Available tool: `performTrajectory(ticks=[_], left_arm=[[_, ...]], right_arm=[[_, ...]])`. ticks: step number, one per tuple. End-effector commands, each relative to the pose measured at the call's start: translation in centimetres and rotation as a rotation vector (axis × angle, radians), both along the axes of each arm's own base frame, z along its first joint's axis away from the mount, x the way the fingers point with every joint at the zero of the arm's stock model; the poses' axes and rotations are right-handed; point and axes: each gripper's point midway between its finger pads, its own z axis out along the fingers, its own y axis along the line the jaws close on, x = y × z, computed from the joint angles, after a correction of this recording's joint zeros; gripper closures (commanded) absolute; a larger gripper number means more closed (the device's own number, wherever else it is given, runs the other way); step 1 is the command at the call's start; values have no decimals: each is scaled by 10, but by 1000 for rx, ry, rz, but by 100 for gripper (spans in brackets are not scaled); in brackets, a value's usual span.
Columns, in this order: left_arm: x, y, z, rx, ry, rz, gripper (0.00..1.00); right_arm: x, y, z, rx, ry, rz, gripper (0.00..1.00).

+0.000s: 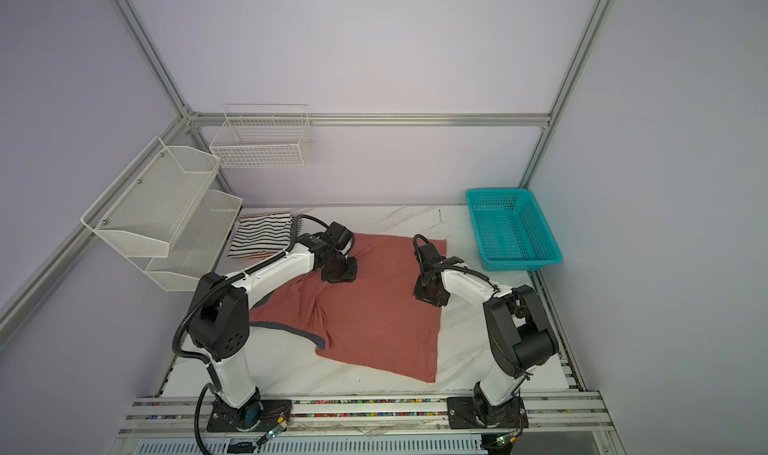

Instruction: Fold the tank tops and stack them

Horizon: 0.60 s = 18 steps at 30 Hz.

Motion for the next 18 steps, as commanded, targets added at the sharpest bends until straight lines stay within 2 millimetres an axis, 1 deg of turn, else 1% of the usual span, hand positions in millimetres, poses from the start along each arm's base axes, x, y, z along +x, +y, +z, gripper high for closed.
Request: performTrajectory(ticks=[1,4,7,12,16,18], left_arm=[[29,15,8,9,-21,22,71],[43,26,0,10,-9,58,71],[52,32,-5,5,0,77,72],[62,42,-11,17,3,107,71],[67,51,-22,26,23,127,71],[70,59,-30,41,35,143,72]], right_arm=[[32,14,3,48,-64,75,62],[45,10,-12,51,-39,83,62],[55,3,-23,50,-16,84,62],[69,-8,-37,42,6,79,62],[82,-11,-50,47,26,88,62],[91,-11,-56,48,36,89,61]])
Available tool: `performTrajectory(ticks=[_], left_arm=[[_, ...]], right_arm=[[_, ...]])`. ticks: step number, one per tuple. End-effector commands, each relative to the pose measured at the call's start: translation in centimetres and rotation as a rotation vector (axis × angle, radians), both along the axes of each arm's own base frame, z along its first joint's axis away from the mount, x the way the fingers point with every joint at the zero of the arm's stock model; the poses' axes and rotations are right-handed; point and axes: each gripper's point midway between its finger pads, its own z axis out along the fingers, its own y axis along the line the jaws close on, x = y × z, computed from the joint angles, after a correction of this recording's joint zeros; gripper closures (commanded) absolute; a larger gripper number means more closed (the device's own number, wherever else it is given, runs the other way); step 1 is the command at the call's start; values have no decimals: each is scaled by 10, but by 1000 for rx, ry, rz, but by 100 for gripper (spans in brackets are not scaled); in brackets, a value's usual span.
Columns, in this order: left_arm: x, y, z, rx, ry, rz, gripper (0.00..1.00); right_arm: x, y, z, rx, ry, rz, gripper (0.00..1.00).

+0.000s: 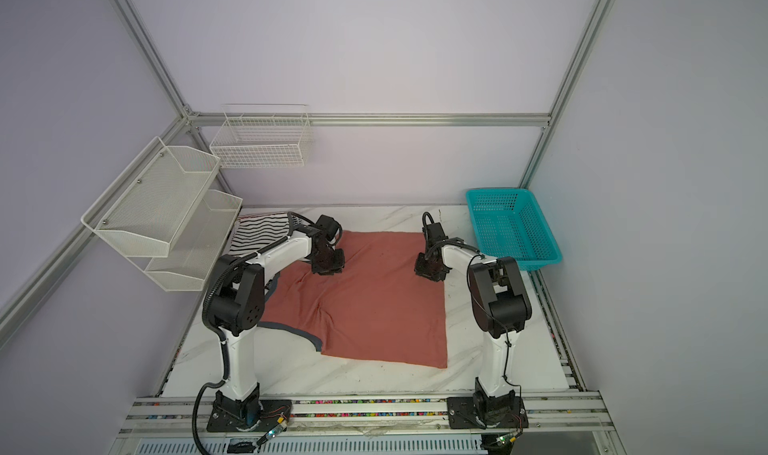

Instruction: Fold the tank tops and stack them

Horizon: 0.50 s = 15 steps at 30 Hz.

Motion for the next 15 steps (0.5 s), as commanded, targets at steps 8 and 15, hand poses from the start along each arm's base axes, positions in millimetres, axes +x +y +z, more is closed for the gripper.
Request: performTrajectory(ticks=[8,15], left_arm=[[48,35,-19,34,-14,59,72],[79,50,-22,74,-25,56,72]], right_arm=[[26,-4,-53,-31,104,41,61],[36,-3,-56,-42,107,46,60]])
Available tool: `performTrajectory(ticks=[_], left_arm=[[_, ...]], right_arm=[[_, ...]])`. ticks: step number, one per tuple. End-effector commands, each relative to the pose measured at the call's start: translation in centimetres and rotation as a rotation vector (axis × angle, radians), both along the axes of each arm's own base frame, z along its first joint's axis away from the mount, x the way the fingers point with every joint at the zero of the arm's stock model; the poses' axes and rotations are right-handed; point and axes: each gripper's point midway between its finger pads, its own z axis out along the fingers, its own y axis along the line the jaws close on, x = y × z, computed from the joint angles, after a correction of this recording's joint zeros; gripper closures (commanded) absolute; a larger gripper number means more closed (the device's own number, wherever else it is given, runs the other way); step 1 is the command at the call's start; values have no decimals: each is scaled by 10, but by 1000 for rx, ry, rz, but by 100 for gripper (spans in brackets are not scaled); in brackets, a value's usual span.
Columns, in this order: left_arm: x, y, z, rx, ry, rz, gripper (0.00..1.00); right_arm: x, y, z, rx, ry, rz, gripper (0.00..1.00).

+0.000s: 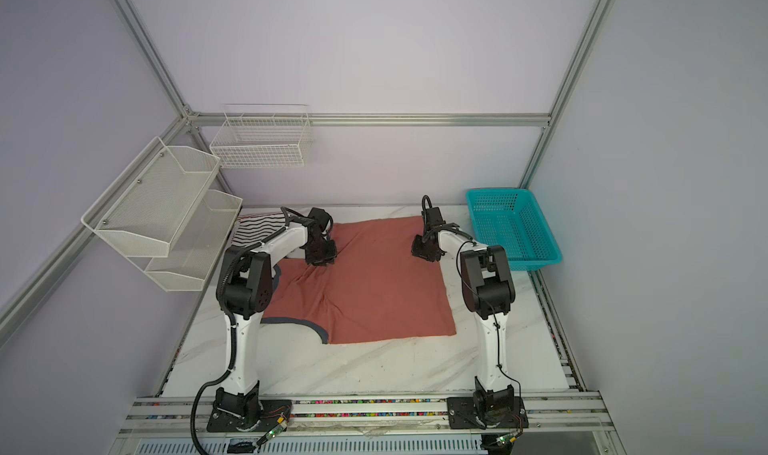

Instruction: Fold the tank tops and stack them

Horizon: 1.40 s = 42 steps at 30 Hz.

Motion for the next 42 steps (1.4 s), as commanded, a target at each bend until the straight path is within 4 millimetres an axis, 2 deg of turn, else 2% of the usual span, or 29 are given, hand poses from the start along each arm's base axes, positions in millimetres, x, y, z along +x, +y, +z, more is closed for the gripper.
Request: performTrajectory(ticks=[1,5,8,12,14,15,17,20,23,25,27,30,35,37,42], left_arm=[[24,11,1,48,-27,-19,72],[34,7,11,26,-46,-34,72],[34,0,32,-10,-78,-45,72],[27,-10,81,-30,-163,-69,71],[18,-17,110,-32,-213,-85,70],[10,-21,124,-30,-235,-96,69],[-10,-29,146,-26,-270,-116,69],[-49,-42,165,-17,-292,-157,67],[-96,-49,158,-19,-250,-182,67],[-129,-48,143,-14,-198,-194,67],[-162,-43,123,5,-125,-199,68],[-201,-31,105,43,-44,-195,67],[-240,-21,92,75,22,-187,63],[-250,-20,86,78,41,-185,61],[-264,-13,69,117,87,-165,58]], right_arm=[[-41,-17,-59,-83,208,-5,60],[-45,-20,-59,-93,212,-9,59],[-44,-20,-45,-96,180,18,56],[-35,-20,7,-82,59,15,52],[-38,-20,35,-78,1,17,52],[-44,-20,47,-82,-19,18,52],[-62,-17,57,-96,-25,32,54],[-103,-14,56,-156,22,60,55],[-148,-20,47,-226,90,53,59],[-173,-30,42,-252,130,26,59],[-198,-39,40,-265,159,-11,60],[-225,-52,42,-273,187,-67,59],[-262,-70,44,-304,232,-146,56],[-274,-73,47,-291,233,-166,56],[-295,-78,36,-273,262,-207,56]])
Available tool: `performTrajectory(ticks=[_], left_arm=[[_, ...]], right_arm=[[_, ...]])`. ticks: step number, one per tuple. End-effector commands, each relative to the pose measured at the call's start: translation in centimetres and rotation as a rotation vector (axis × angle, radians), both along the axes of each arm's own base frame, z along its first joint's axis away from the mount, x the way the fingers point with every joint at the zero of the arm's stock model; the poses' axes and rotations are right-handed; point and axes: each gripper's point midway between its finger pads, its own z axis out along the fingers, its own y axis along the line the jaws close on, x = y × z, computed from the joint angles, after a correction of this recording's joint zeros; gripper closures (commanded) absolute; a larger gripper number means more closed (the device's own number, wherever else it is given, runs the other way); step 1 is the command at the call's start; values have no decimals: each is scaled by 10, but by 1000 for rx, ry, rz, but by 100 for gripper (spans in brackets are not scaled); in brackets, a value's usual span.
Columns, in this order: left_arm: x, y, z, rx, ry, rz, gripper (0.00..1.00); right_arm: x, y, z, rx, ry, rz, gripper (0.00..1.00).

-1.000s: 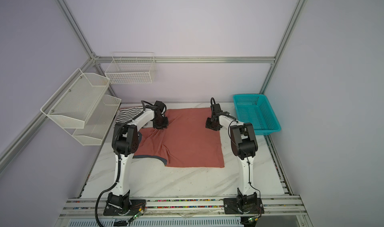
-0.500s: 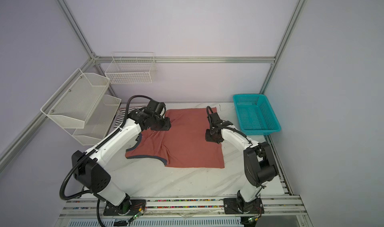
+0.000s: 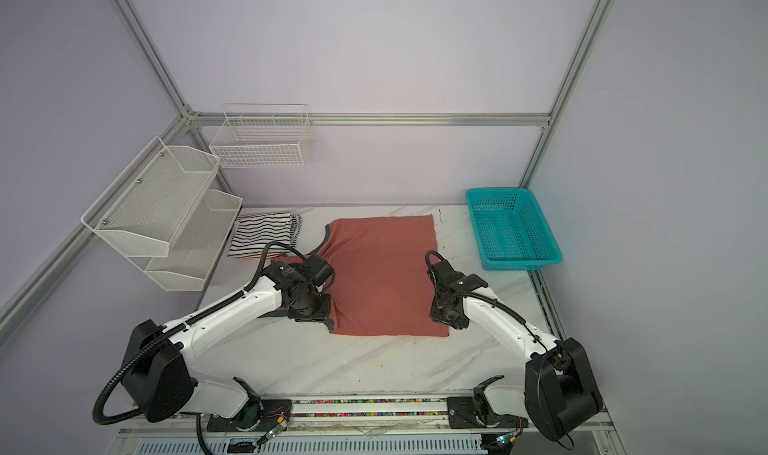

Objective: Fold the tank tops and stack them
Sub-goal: 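Grasp the top's near edges with both grippers and pull toward the robot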

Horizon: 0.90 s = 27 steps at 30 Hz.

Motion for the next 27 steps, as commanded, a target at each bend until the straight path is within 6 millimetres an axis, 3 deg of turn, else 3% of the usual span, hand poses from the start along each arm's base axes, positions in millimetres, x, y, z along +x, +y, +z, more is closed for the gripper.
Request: performTrajectory(ticks=[1,10,15,27], left_arm=[[-11,12,-13,44,26,52,57],[-8,4,-29,11,44,116,54],[1,-9,-35,-32,47,135,52],[-1,-13,-54,-33,87,155,49]], right_arm=[[-21,-10,-8,-29,52,-70,56],[-21,-15,-11,-84,57,-109,56],[-11,-2,-16,-36,34,-117,56],[-24,-5,-34,-40,59,-168,55]])
